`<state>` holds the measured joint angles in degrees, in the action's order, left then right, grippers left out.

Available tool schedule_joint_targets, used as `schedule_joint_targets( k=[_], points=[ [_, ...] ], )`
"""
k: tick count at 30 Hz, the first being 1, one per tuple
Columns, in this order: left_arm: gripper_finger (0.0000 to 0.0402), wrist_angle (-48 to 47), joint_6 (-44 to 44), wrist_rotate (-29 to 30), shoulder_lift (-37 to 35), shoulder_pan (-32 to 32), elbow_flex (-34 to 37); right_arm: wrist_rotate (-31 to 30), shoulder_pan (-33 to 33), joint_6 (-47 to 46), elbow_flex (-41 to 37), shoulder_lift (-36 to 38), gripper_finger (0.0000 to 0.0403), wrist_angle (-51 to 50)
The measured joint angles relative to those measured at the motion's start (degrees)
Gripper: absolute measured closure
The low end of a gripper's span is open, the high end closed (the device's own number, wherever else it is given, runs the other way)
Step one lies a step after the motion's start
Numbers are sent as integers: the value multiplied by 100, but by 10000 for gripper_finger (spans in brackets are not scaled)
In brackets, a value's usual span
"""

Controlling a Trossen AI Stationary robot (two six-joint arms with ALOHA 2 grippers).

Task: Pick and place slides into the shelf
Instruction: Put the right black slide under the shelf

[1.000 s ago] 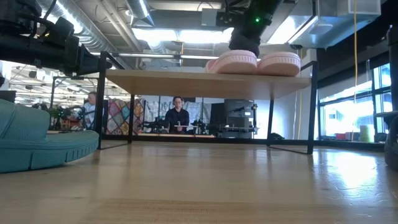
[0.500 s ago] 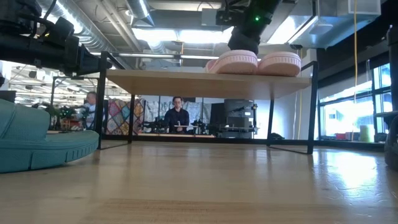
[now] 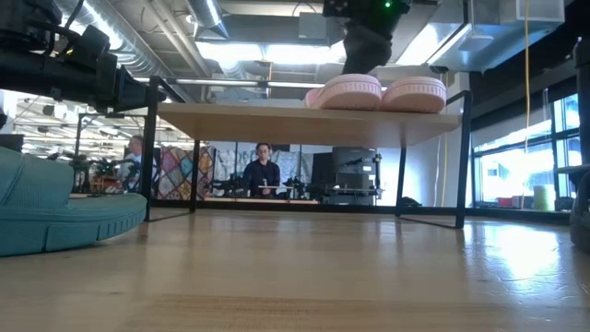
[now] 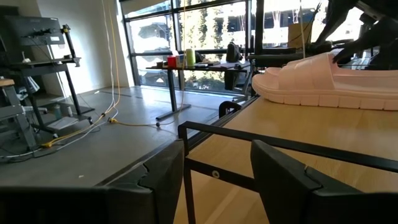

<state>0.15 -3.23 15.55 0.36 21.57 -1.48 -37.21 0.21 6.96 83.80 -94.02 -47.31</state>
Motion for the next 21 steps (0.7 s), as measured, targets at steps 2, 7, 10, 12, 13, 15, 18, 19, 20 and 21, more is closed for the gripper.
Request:
schedule_joint_targets(
  k=[2, 7, 10, 12, 13, 15, 18, 19, 20, 21],
  points=[
    [223, 0, 1, 0, 0, 1, 0, -2, 68, -206, 29, 0, 231, -179],
    [223, 1, 0, 0, 2, 2, 0, 0, 461, -868, 239, 0, 231, -750],
    [223, 0, 1, 0, 1, 0, 0, -1, 870, -1372, 514, 0, 231, -1079],
    [223, 0, 1, 2, 1, 1, 0, 133, 1188, -1696, 681, 0, 231, -1215],
    [223, -1, 0, 0, 1, 1, 0, 261, 1343, -1827, 764, 0, 231, -1241],
    [223, -1, 1, 2, 0, 0, 0, 598, 1645, -2062, 887, 0, 231, -1269],
    [223, -1, 1, 0, 0, 1, 0, 1077, 2066, -2463, 991, 0, 231, -1263],
    [223, -1, 1, 0, 2, 2, 0, 1210, 2197, -2621, 991, 0, 231, -1265],
    [223, -1, -1, 0, 0, 0, 0, 1354, 2333, -2777, 991, 0, 231, -1284],
    [223, -1, 1, 0, 2, 2, 0, 1503, 2464, -2917, 991, 0, 231, -1304]
  ],
)
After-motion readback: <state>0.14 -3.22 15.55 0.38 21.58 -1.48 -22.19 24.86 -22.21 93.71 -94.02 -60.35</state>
